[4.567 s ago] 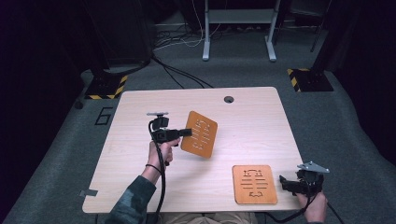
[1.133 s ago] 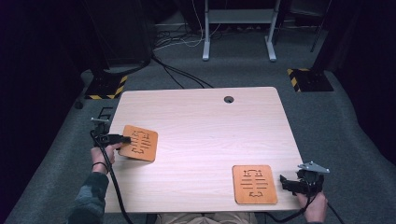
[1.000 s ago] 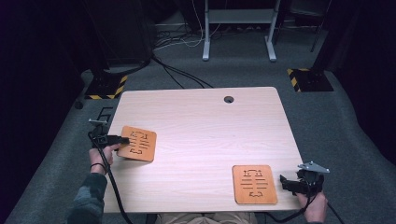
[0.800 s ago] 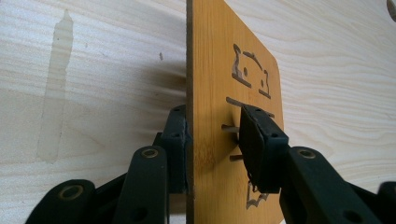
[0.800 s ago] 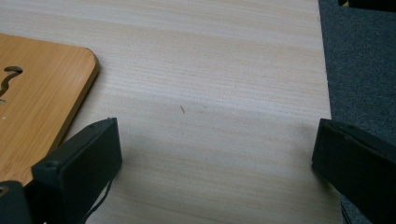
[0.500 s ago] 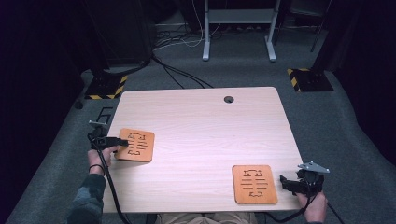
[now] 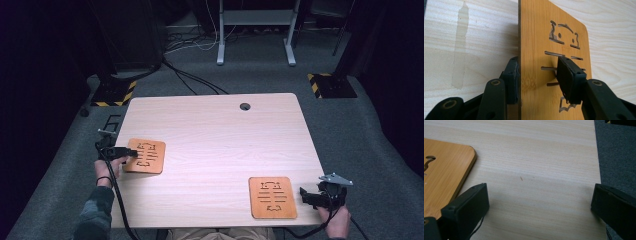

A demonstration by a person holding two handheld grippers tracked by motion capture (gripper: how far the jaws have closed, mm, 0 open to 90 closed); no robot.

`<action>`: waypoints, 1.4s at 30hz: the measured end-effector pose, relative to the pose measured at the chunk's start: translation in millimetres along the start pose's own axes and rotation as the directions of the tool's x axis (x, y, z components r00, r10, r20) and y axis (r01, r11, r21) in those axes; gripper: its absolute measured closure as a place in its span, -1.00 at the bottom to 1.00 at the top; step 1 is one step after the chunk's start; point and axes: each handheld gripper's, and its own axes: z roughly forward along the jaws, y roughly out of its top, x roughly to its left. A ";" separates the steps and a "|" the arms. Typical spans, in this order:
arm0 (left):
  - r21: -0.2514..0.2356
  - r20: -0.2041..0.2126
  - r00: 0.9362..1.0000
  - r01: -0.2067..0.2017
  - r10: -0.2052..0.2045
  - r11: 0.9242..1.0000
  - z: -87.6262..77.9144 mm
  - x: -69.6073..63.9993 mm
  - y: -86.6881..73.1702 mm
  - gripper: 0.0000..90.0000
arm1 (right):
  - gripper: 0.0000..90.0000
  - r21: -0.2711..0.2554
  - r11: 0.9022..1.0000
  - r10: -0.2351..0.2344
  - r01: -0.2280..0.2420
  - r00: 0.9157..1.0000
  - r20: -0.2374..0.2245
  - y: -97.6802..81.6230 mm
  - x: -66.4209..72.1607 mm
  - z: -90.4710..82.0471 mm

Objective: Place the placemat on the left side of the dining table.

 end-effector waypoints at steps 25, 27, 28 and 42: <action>-0.058 -0.092 0.994 -0.064 0.058 0.996 12.4 -3.0 -6.8 0.14 | -0.98 0.000 1.000 0.000 0.000 1.000 0.000 0.0 0.0 0.0; -0.071 -0.102 0.992 -0.076 0.069 0.995 13.2 -3.6 -8.6 0.08 | -0.98 0.000 1.000 0.000 0.000 1.000 0.000 0.0 0.0 0.0; -0.083 -0.114 0.992 -0.061 0.051 0.995 14.9 -5.5 -10.2 0.04 | -0.98 0.000 1.000 0.000 0.000 1.000 0.001 0.0 0.0 0.0; -0.131 -0.171 0.978 -0.146 0.122 0.981 8.1 -13.9 -29.8 -0.56 | -0.98 -0.001 1.000 0.001 -0.001 1.000 0.002 -0.1 0.1 -0.1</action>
